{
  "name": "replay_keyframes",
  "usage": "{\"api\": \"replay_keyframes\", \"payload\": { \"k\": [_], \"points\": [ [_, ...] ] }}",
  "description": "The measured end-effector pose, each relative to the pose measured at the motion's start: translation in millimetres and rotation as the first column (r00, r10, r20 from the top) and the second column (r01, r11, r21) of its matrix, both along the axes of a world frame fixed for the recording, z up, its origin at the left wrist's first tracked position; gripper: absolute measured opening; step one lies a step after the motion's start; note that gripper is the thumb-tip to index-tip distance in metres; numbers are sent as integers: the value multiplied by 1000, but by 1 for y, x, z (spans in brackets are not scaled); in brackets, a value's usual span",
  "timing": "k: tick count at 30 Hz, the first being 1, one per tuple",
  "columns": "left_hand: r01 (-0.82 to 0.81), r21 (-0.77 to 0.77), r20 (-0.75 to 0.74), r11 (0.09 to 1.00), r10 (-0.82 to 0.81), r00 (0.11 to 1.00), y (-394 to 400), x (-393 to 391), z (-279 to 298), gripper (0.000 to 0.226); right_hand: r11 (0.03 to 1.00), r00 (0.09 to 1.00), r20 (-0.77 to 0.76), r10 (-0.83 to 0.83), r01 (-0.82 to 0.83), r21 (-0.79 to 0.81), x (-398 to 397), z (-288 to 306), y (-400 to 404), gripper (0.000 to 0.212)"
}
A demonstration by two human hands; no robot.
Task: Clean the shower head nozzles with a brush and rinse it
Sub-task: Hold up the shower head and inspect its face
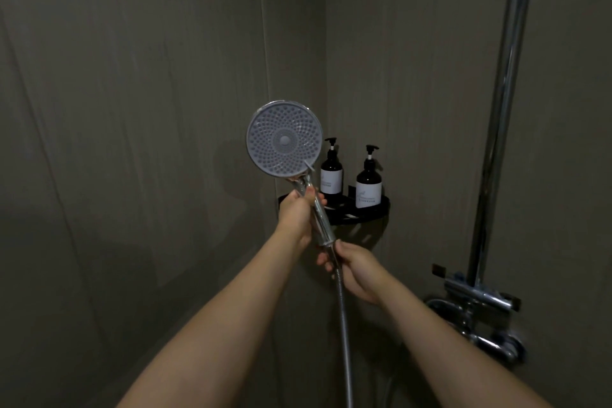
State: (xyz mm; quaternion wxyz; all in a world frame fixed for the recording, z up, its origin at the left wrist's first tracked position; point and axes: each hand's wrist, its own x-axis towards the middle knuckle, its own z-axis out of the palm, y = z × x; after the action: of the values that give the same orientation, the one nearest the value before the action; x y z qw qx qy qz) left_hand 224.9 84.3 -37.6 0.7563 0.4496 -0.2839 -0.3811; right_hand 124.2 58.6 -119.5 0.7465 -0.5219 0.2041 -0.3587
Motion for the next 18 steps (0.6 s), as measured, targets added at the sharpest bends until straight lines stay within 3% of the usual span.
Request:
{"api": "replay_keyframes", "payload": {
  "k": [7,11,14,18],
  "points": [
    [15,-4,16,1000,-15,1000,1,-1,-2,23,981,978,-197,-73,35,-191,-1,1,0,15],
    [13,-11,46,1000,-13,999,2,-1,-1,23,989,990,-137,-31,11,-147,1,0,0,12],
    [13,-12,29,1000,-13,999,1,1,0,23,999,999,-49,24,-26,-37,-1,2,0,27],
    [10,-21,-1,1000,-10,1000,0,2,-2,24,988,989,-145,-19,-3,-152,-1,2,0,20]
  ]
}}
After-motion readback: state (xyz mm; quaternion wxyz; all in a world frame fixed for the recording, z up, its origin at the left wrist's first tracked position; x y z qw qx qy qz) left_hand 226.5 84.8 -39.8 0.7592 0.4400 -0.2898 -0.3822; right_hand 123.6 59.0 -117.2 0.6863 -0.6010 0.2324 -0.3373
